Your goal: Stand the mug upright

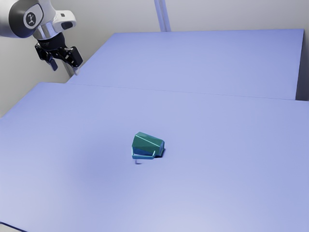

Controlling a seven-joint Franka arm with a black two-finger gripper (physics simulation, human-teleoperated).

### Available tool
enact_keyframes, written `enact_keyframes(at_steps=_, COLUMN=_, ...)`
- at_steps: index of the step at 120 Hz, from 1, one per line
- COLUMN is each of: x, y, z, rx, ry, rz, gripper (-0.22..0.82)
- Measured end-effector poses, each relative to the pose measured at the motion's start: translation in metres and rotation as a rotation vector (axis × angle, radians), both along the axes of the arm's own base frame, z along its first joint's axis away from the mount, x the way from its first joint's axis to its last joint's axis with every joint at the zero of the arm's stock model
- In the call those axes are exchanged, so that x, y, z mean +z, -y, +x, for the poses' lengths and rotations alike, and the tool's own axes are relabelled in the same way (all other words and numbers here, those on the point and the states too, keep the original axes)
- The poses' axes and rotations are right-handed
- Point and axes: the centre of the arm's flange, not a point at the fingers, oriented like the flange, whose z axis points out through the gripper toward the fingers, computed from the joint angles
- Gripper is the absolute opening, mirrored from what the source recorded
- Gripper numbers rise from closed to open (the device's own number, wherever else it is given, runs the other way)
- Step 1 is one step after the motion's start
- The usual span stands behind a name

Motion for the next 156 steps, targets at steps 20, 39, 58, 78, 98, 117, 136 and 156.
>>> enact_keyframes(at_steps=20, x=-0.003, y=0.000, z=0.001, rx=-0.014, ry=-0.006, rz=0.001, gripper=0.60)
enact_keyframes(at_steps=39, x=-0.018, y=0.000, z=0.011, rx=-0.017, ry=-0.017, rz=-0.037, gripper=0.60)
enact_keyframes(at_steps=58, x=-0.067, y=0.007, z=0.026, rx=0.001, ry=-0.075, rz=-0.183, gripper=0.60)
enact_keyframes(at_steps=78, x=-0.138, y=0.020, z=0.029, rx=0.071, ry=-0.181, rz=-0.399, gripper=0.60)
enact_keyframes(at_steps=98, x=-0.205, y=0.021, z=0.027, rx=0.187, ry=-0.273, rz=-0.566, gripper=0.60)
enact_keyframes(at_steps=117, x=-0.250, y=0.020, z=0.038, rx=0.274, ry=-0.316, rz=-0.660, gripper=0.60)
enact_keyframes(at_steps=136, x=-0.283, y=0.023, z=0.051, rx=0.335, ry=-0.323, rz=-0.717, gripper=0.60)
enact_keyframes(at_steps=156, x=-0.308, y=0.024, z=0.061, rx=0.386, ry=-0.322, rz=-0.758, gripper=0.60)
